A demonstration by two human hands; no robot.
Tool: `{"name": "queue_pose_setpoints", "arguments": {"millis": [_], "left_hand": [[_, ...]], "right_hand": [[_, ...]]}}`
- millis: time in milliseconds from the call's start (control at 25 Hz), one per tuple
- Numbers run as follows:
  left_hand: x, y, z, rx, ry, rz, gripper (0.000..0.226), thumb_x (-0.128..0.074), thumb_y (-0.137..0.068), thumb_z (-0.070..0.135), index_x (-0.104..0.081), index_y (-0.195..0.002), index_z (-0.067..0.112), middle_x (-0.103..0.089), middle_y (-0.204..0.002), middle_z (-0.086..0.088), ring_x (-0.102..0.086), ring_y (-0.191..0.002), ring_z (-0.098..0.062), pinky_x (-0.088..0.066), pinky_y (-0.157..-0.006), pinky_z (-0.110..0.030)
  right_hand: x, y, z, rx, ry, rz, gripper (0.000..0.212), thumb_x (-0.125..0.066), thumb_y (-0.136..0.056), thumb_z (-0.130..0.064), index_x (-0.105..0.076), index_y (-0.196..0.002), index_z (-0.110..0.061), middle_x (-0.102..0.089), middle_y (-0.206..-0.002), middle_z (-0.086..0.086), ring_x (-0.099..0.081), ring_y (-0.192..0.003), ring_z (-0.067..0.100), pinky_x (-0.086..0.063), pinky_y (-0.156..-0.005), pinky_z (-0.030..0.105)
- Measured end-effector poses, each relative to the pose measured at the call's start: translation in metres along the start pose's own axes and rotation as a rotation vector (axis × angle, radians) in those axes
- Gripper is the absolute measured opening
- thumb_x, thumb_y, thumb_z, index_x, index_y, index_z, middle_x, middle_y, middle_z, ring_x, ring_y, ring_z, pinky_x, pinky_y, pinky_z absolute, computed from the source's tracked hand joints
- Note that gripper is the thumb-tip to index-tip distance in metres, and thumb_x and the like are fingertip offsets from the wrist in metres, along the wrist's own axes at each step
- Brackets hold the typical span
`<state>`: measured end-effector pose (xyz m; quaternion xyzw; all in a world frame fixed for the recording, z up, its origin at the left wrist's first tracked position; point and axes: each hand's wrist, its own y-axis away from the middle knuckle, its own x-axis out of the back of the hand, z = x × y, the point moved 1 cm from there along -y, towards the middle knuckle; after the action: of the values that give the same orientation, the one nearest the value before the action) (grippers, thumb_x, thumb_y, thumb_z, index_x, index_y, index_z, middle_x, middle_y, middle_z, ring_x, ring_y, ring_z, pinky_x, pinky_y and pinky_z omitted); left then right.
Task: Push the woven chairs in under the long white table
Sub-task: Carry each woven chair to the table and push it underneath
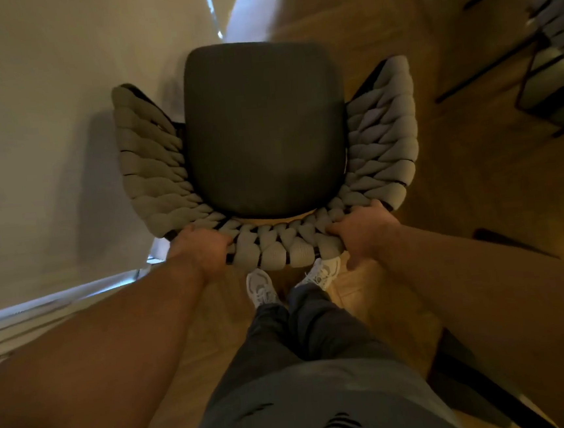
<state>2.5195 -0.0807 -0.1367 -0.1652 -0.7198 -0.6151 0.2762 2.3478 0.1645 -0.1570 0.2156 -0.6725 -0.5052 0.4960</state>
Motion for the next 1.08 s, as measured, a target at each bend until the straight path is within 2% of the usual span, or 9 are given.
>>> {"name": "queue_pose_setpoints", "arguments": {"millis": [80, 200, 320, 520, 720, 920, 1080], "left_hand": [[-0.001, -0.010, -0.005, 0.019, -0.102, -0.051, 0.040, -0.059, -0.098, 0.026, -0.061, -0.138, 0.026, -0.065, -0.133, -0.003, -0.060, -0.124, -0.026, -0.043, -0.107, -0.042], [-0.003, -0.015, -0.009, 0.022, -0.144, -0.138, 0.054, -0.060, -0.100, 0.037, -0.046, -0.152, 0.031, -0.053, -0.151, -0.004, -0.052, -0.136, -0.026, -0.038, -0.115, -0.043], [-0.006, -0.014, -0.011, 0.014, -0.114, -0.115, 0.059, -0.065, -0.098, 0.036, -0.044, -0.153, 0.035, -0.057, -0.146, -0.003, -0.056, -0.130, -0.025, -0.047, -0.110, -0.041], [0.006, -0.014, -0.010, -0.006, -0.146, -0.026, 0.056, -0.066, -0.098, 0.031, -0.047, -0.151, 0.037, -0.061, -0.140, -0.001, -0.060, -0.124, -0.023, -0.051, -0.105, -0.039], [0.024, -0.016, -0.029, -0.085, -0.187, -0.013, 0.040, -0.064, -0.095, 0.024, -0.059, -0.133, 0.035, -0.067, -0.120, 0.001, -0.064, -0.108, -0.021, -0.055, -0.098, -0.039], [0.054, -0.031, -0.036, -0.197, -0.297, 0.011, 0.028, -0.064, -0.096, 0.026, -0.061, -0.122, 0.035, -0.065, -0.107, 0.005, -0.062, -0.094, -0.015, -0.055, -0.088, -0.032], [0.083, -0.050, -0.026, -0.290, -0.398, 0.052, 0.023, -0.064, -0.096, 0.029, -0.062, -0.118, 0.036, -0.066, -0.107, 0.006, -0.063, -0.093, -0.015, -0.058, -0.087, -0.034]], "right_hand": [[0.003, -0.005, -0.001, -0.041, -0.034, 0.012, 0.081, -0.079, -0.079, -0.066, -0.051, -0.148, -0.033, -0.063, -0.138, 0.003, -0.056, -0.132, 0.034, -0.030, -0.116, 0.064], [-0.001, -0.010, -0.003, -0.091, -0.039, 0.099, 0.059, -0.073, -0.086, -0.058, -0.060, -0.137, -0.032, -0.066, -0.126, 0.002, -0.059, -0.122, 0.031, -0.034, -0.113, 0.060], [-0.007, -0.004, -0.007, -0.108, -0.042, 0.202, 0.045, -0.065, -0.094, -0.044, -0.061, -0.138, -0.036, -0.064, -0.131, 0.002, -0.056, -0.126, 0.030, -0.034, -0.114, 0.056], [0.007, 0.007, -0.002, -0.158, -0.043, 0.182, 0.035, -0.063, -0.098, -0.039, -0.065, -0.132, -0.031, -0.067, -0.127, 0.003, -0.058, -0.124, 0.030, -0.033, -0.114, 0.056], [0.014, 0.023, -0.016, -0.213, -0.123, 0.178, 0.029, -0.065, -0.098, -0.038, -0.066, -0.125, -0.028, -0.067, -0.122, 0.003, -0.059, -0.121, 0.029, -0.033, -0.115, 0.054], [0.008, 0.039, -0.026, -0.304, -0.287, 0.197, 0.026, -0.067, -0.097, -0.039, -0.067, -0.119, -0.025, -0.066, -0.112, 0.002, -0.060, -0.115, 0.027, -0.035, -0.113, 0.050], [-0.001, 0.051, -0.020, -0.364, -0.380, 0.173, 0.026, -0.065, -0.099, -0.039, -0.068, -0.119, -0.024, -0.067, -0.118, 0.004, -0.059, -0.120, 0.028, -0.034, -0.113, 0.050]]}}
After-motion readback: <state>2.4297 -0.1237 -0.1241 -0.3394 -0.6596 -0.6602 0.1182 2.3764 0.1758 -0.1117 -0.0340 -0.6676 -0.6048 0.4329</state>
